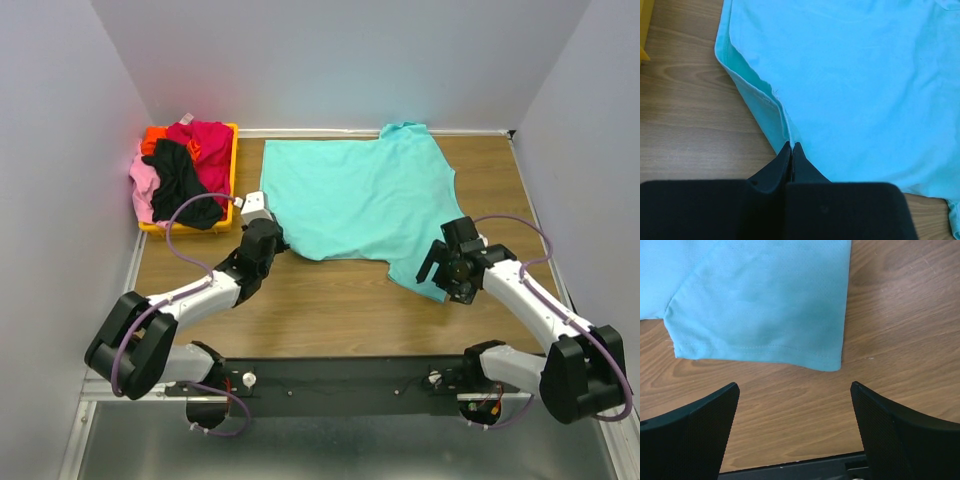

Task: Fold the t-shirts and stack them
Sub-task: Fold the tshirt

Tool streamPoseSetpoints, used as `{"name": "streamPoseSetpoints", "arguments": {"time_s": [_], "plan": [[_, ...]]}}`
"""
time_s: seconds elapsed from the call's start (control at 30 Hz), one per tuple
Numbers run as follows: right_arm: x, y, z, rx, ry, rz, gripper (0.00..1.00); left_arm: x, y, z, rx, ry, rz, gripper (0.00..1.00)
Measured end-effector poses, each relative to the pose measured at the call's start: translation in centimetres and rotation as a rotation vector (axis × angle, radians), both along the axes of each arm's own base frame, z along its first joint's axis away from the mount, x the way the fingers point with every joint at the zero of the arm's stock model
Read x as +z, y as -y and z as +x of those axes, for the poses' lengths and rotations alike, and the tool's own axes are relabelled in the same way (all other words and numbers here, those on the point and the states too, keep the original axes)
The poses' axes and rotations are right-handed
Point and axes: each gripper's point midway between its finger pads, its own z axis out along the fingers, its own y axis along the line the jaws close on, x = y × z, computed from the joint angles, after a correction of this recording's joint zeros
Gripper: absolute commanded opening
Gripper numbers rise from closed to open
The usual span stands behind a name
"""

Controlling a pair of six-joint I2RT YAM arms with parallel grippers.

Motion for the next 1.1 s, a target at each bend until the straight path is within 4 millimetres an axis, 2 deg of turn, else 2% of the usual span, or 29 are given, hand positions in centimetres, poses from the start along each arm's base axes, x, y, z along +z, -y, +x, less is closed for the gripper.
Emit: {"name": "streamPoseSetpoints", "arguments": {"time_s": [0.3,0.5,0.7,1.0,1.1], "plan": [[-0.5,0.5,0.2,-0.074,-0.005,-0.013,0.97,0.0,-0.7,-0.1,0.021,0.004,0.004,0.0],[-1.5,0.9,-0.5,-0.13,-0.01,-0.006,0.89,-0.1,-1.1,0.0,0.032,0.003,0.004,0.0],[-2.5,1.4,-0.9,-0.176,-0.019,-0.008,0.77,-0.3,-1.4,0.0,0.039,-0.002,0.008,0.0],[-3.0,2.9,-0.3,-0.246,0.009,-0.024,0.6,-0.2,-2.0,0.1,0.054,0.001,0.006,0.0],[-3.3,3.1,-0.2,-0.256,0.01,-0.026,0.51,-0.2,-2.2,0.2,0.058,0.001,0.006,0.0]]}}
